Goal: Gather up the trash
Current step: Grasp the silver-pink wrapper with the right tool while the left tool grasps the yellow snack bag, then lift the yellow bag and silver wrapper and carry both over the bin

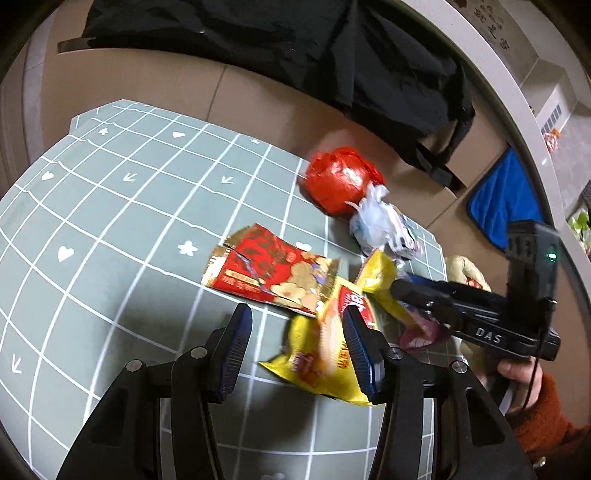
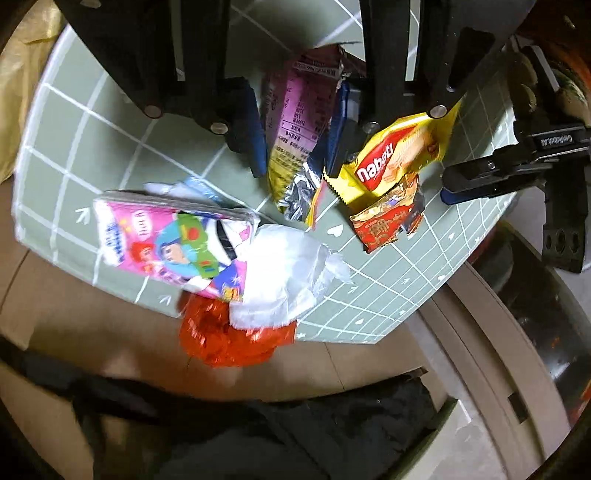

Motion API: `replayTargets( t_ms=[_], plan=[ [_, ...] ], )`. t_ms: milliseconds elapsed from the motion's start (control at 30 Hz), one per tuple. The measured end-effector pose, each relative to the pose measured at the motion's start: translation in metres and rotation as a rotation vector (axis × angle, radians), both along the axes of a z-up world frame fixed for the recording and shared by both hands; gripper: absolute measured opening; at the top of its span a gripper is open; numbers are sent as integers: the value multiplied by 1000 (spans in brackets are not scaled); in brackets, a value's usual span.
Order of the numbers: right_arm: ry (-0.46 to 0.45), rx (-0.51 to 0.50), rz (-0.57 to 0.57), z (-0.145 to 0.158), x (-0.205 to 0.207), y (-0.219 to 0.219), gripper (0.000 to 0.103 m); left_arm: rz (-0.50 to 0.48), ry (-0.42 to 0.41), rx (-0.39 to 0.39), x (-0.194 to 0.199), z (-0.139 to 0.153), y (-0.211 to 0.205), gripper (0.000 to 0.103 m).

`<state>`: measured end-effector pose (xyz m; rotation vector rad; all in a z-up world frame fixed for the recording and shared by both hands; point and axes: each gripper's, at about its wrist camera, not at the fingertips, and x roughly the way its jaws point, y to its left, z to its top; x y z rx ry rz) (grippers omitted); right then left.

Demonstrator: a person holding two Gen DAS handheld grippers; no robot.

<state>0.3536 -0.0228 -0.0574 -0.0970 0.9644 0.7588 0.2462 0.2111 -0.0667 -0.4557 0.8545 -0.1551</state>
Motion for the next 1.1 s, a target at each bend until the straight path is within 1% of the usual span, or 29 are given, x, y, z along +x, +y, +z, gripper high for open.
replayTargets(
  t_ms=[33,67,167,267,333,367,400,467,533,633,733,767,867,967,1000,1033,1067,1100],
  plan=[
    [-24,-3,2,3,-5,-4,19,-4,-2,8,0,1,-3,52],
    [-42,-7,2,8,-9,-9,17,-9,-5,22,1,2,-8,52],
    [-80,-10,-18,21,-17,-25,16,-18,0,40,3,2,-14,52],
    [-113,-14,-58,32,-22,-42,16,-6,13,52,5,-2,-17,52],
    [-114,-11,-71,36,-25,-51,16,-1,29,55,7,-5,-19,52],
    [-103,-12,-75,36,-26,-57,17,-2,33,52,8,-6,-19,52],
    [-91,-12,-70,35,-26,-59,20,-3,33,49,7,-6,-20,52],
    [-78,-16,-70,31,-28,-64,35,-3,26,50,6,-4,-20,52],
    [-71,-24,-65,28,-31,-65,41,-5,17,53,4,-1,-20,52],
    [-99,-39,-54,27,-39,-65,42,1,12,60,2,1,-17,52],
    [-147,-88,-64,27,-48,-65,43,11,17,59,0,-1,-15,52],
    [-143,-90,-62,25,-48,-65,44,12,20,57,0,-2,-15,52],
    [-69,-83,-63,11,-43,-67,44,6,33,58,1,-6,-17,53],
    [-32,-107,-75,-2,-38,-65,44,-6,31,73,2,-7,-24,53],
    [-24,-109,-80,-6,-37,-65,43,-10,30,84,2,-7,-26,54],
    [-24,-103,-85,-7,-37,-66,31,-11,30,94,2,-7,-27,55],
    [-23,-89,-89,-7,-38,-68,24,-12,31,100,3,-7,-28,55],
    [-26,-71,-91,-5,-38,-70,24,-13,33,104,4,-7,-29,55]
  ],
)
